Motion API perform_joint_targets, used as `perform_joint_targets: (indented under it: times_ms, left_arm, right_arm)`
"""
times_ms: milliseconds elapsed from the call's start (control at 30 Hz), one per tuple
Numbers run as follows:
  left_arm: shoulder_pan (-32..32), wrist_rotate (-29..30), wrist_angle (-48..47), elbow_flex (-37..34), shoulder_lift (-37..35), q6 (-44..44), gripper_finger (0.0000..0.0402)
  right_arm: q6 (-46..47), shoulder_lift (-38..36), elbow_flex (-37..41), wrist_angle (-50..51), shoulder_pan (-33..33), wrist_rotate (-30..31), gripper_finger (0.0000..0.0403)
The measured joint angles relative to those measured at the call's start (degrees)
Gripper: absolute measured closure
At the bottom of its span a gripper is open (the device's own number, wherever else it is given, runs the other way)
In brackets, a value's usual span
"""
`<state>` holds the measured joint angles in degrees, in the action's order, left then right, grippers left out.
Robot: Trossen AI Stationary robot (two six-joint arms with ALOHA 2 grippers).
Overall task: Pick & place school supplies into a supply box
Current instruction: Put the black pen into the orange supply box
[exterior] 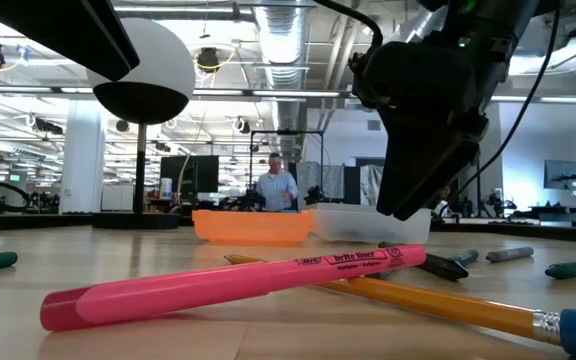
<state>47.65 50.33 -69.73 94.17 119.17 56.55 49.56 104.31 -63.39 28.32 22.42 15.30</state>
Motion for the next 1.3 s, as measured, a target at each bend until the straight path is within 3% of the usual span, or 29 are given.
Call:
perform_joint_targets:
  times_ms: [667,1300]
  left_arm:
    - [0.0,0.0,0.0,0.0,0.0,0.0,0.0253]
    - [0.0,0.0,0.0,0.0,0.0,0.0,0.0253]
  right_arm:
    - [1.0,0.0,0.0,-0.5,2.1,7.4,0.0203]
    - [2.9,2.8,0.0,0.2,2.2,7.1,0.0203]
